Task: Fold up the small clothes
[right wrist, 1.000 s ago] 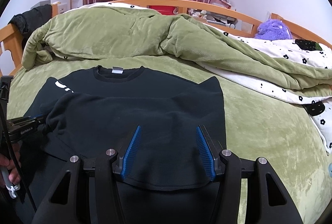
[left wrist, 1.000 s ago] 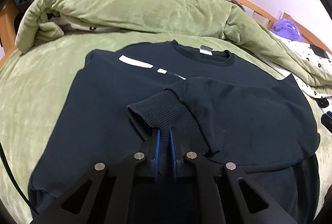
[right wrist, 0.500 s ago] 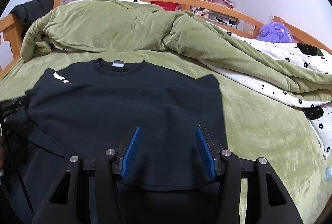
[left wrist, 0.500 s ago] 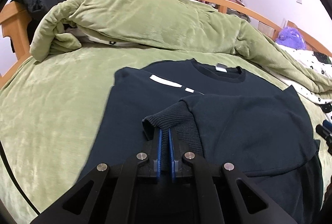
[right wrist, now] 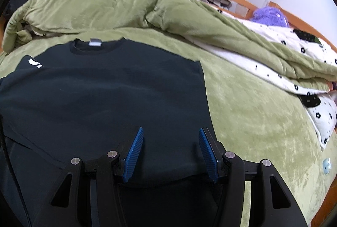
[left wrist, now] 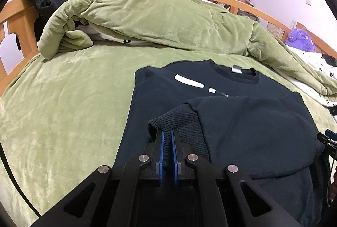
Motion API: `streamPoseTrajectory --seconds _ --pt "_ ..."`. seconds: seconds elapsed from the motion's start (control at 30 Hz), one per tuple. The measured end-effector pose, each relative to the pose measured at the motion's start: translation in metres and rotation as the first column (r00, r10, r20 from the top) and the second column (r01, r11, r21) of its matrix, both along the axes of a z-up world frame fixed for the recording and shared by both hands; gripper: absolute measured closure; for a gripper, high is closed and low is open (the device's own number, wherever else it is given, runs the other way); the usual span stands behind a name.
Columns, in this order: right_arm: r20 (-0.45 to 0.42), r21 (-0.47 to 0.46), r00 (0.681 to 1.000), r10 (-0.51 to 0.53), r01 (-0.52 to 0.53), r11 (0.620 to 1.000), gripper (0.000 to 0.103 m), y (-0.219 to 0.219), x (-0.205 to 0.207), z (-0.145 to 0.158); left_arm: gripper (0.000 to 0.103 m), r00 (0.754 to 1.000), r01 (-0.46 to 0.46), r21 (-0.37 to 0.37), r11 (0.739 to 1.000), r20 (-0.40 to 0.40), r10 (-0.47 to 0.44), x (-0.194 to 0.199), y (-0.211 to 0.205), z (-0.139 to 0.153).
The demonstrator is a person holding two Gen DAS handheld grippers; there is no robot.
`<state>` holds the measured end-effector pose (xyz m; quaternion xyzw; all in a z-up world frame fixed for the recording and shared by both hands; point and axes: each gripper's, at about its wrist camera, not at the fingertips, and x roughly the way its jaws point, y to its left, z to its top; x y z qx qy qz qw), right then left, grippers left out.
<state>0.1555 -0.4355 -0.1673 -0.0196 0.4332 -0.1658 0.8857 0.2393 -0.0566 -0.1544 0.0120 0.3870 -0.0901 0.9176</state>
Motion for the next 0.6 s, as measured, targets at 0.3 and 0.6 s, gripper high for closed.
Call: streamPoseTrajectory --seconds 0.3,0.6 --pt "-0.081 -0.027 0.996 -0.048 0.046 0.999 0.049 -0.005 0.003 -0.019 0.082 0.999 -0.005 0.096 0.995 -0.049 0.010 -0.009 0.002 -0.013" --pt "0.029 0.009 0.999 -0.017 0.016 1.000 0.049 0.006 -0.013 0.005 0.062 0.999 -0.043 0.085 0.995 -0.020 0.045 -0.027 0.017 0.002"
